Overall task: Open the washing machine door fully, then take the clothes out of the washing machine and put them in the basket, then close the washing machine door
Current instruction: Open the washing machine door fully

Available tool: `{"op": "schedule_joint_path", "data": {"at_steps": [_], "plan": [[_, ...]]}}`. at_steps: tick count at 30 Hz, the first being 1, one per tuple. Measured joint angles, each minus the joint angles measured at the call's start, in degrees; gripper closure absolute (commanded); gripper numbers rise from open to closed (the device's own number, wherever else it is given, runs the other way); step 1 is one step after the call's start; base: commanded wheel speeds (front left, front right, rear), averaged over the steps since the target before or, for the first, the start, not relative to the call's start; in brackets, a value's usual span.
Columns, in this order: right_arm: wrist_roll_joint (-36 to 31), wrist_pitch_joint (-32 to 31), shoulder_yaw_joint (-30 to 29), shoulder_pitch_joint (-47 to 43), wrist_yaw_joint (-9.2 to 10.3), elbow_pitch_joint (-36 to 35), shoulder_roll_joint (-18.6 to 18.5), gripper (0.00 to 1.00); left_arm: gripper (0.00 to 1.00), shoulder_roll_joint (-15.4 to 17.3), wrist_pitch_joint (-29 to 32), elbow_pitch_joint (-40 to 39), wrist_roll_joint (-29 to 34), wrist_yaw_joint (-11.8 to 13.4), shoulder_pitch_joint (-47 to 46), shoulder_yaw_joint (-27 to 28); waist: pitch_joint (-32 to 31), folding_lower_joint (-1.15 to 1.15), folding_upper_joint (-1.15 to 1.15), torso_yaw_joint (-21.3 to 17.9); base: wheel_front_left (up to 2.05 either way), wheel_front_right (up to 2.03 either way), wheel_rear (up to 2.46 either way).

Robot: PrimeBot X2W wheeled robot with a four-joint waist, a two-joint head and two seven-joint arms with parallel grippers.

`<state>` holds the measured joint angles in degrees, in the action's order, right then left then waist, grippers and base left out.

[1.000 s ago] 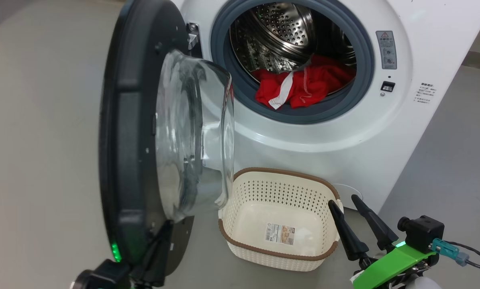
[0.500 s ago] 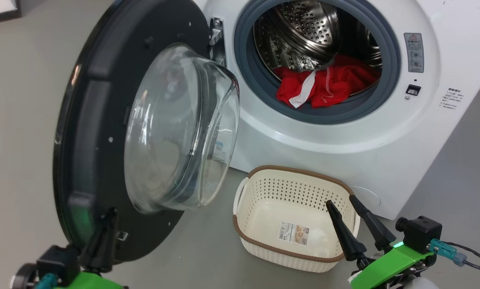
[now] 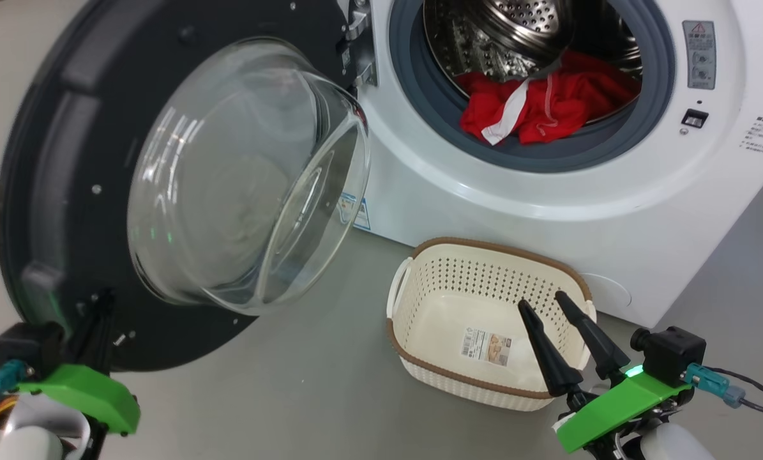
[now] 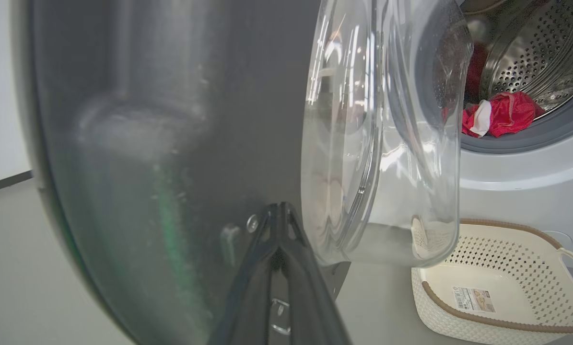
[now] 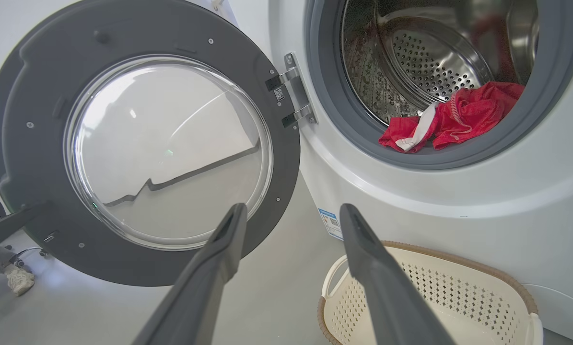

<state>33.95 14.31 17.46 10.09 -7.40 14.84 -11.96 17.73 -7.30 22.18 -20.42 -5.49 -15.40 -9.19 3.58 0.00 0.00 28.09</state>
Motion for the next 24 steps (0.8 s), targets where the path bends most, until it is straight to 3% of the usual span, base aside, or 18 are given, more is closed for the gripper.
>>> {"op": "schedule_joint_path", "data": {"at_steps": [12,24], "plan": [[-0.01,-0.01,-0.25,1.41,0.0,-0.12,-0.29,0.0,1.0,2.59,-1.44,14.37,0.68,-1.85,-11.17,-3.89,4.0,0.0,0.0,1.21,0.0,0.0,0.0],[0.0,0.0,-0.26,2.91,0.0,0.0,-0.29,0.0,1.0,3.0,-4.44,22.04,-0.46,-1.92,-15.58,-7.44,4.05,0.0,0.0,1.54,0.0,0.0,0.0]]}}
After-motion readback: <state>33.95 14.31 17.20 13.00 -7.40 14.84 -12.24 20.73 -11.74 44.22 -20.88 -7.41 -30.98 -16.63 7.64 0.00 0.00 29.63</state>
